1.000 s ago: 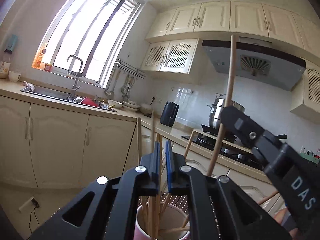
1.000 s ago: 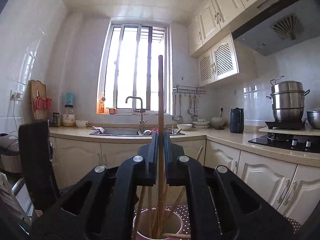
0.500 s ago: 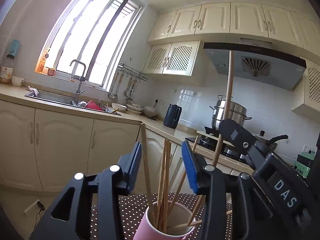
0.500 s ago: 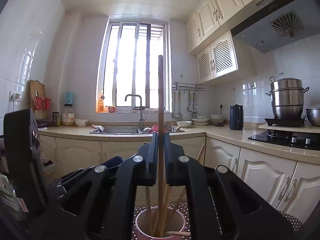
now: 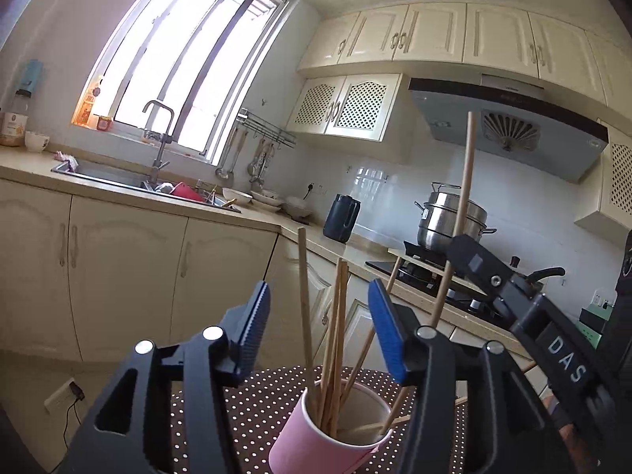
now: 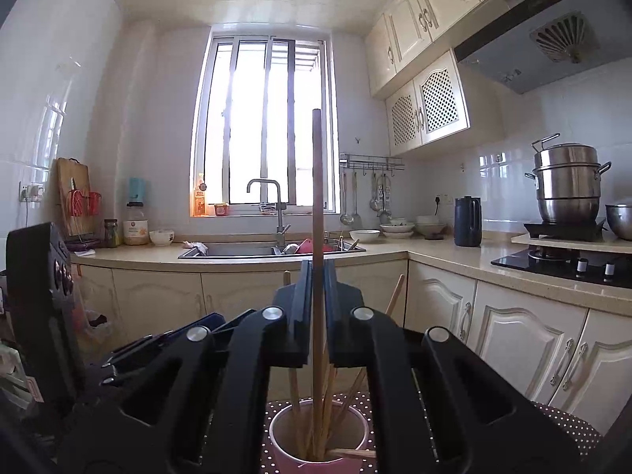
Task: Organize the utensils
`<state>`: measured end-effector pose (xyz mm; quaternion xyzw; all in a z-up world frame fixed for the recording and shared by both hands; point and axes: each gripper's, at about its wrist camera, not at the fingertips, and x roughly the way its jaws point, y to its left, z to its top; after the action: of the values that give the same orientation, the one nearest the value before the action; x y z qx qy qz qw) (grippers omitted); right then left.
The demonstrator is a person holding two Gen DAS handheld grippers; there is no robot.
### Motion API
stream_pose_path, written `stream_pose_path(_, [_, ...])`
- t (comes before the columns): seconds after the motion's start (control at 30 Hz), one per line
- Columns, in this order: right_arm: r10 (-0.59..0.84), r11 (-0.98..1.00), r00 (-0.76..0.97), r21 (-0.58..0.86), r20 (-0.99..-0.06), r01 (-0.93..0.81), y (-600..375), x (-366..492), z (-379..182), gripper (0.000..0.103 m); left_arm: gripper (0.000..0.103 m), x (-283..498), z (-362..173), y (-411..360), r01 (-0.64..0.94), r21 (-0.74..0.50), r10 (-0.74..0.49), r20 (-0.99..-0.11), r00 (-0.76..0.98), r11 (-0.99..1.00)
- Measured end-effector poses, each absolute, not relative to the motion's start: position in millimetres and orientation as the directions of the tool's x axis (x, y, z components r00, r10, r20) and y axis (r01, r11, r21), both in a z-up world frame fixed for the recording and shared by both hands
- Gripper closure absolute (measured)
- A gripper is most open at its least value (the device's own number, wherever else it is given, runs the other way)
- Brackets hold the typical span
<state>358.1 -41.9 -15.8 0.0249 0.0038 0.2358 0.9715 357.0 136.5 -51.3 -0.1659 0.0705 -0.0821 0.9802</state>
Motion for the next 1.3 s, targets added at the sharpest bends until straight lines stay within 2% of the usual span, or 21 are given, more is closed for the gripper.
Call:
stream_pose_path(0.27, [0.454, 0.89, 0.891, 0.052, 0.007, -0.453, -41, 358, -16, 0.097, 0.051, 365, -59, 157, 0.116, -0.42, -0.194, -0.149, 0.97, 0.9])
stream_pose_path(0.4, [0.438, 0.897, 0.899, 0.052, 0.021, -0.439, -41, 360, -15, 0.096, 0.05, 364, -57, 158, 0.107, -0.402, -0.179, -0.146, 0.973, 0.91])
stream_pose_path(0.73, [0.41, 0.91, 0.912, 0.063, 0.029, -0.411, -42, 360, -16, 0.096, 0.048, 366, -60, 166, 0.077, -0.384, -0.171, -0.215, 0.961, 0.92])
stream_pose_path(0.83, [0.408, 0.912, 0.913, 0.049, 0.021, -0.408, -42, 356, -15, 0.096, 0.048, 368, -62, 164, 0.082, -0.32, -0.181, -0.295, 0.938, 0.944])
stream_pose_path(0.93, [0.41, 0.912, 0.912, 0.03, 0.009, -0.41, -41, 350, -11, 0.095, 0.048, 376, -77, 161, 0.084, -0.236, -0.185, -0.452, 0.873, 0.968])
stream_pose_path(0.97, [0.41, 0.912, 0.912, 0.023, 0.002, -0.41, -41, 350, -10, 0.093, 0.048, 380, -86, 158, 0.09, -0.196, -0.181, -0.52, 0.835, 0.976])
stream_pose_path(1.03, [0.407, 0.913, 0.913, -0.011, -0.012, -0.407, -38, 343, -9, 0.086, 0.048, 382, -101, 154, 0.082, -0.125, -0.141, -0.602, 0.786, 0.989])
stream_pose_path(1.07, [0.406, 0.913, 0.914, -0.024, -0.013, -0.406, -37, 340, -8, 0.08, 0.05, 384, -112, 150, 0.088, -0.081, -0.119, -0.662, 0.74, 0.993])
stream_pose_path(1.17, [0.405, 0.91, 0.914, -0.084, -0.022, -0.406, -33, 325, -8, 0.069, 0.069, 386, -134, 146, 0.096, -0.014, -0.073, -0.76, 0.646, 0.995])
stream_pose_path(1.2, [0.408, 0.908, 0.913, -0.099, -0.024, -0.408, -33, 320, -8, 0.059, 0.074, 386, -140, 144, 0.101, 0.0, -0.062, -0.784, 0.618, 0.995])
stream_pose_path(1.27, [0.413, 0.902, 0.91, -0.129, -0.029, -0.413, -33, 311, -9, 0.056, 0.084, 387, -148, 143, 0.115, 0.013, -0.054, -0.825, 0.563, 0.993])
stream_pose_path(1.3, [0.412, 0.899, 0.91, -0.146, -0.038, -0.413, -32, 307, -10, 0.056, 0.084, 386, -153, 141, 0.12, 0.027, -0.043, -0.839, 0.543, 0.992])
